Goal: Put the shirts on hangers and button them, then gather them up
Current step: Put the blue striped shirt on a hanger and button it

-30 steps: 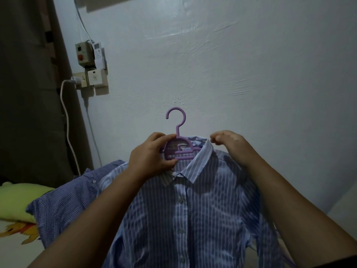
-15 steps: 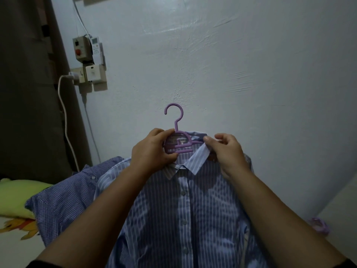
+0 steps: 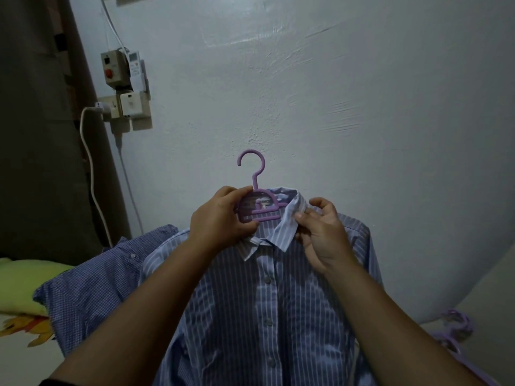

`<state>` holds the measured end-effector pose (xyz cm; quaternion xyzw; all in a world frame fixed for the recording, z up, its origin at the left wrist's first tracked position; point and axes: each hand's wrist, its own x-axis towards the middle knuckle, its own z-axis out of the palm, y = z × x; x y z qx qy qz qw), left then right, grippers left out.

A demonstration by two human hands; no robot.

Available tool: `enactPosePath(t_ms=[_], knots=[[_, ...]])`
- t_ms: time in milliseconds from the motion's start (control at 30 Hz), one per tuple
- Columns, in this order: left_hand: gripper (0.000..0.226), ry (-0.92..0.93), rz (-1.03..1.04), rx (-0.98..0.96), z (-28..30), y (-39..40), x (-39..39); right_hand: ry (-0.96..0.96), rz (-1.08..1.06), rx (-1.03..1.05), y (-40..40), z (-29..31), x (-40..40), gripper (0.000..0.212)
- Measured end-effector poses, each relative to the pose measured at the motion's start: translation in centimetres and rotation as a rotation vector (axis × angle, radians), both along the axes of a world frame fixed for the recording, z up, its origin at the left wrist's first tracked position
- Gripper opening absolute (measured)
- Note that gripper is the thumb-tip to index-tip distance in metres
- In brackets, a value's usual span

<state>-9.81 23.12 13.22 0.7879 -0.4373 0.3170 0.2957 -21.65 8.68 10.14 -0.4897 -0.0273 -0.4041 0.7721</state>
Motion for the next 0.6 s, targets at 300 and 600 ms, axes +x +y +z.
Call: enactPosePath(t_ms=[300,600], knots=[[0.071,0.035,-0.084,-0.029,-0.1,-0.2,-0.3,-0.093,0.250,0.218,-1.5,-1.6,0.7,0.062],[0.072,0.018,-0.117,0.008,-1.1,-0.7,-0.4,-0.009,0.220,0.225,-3.1,-1.3,0.3,0.039]])
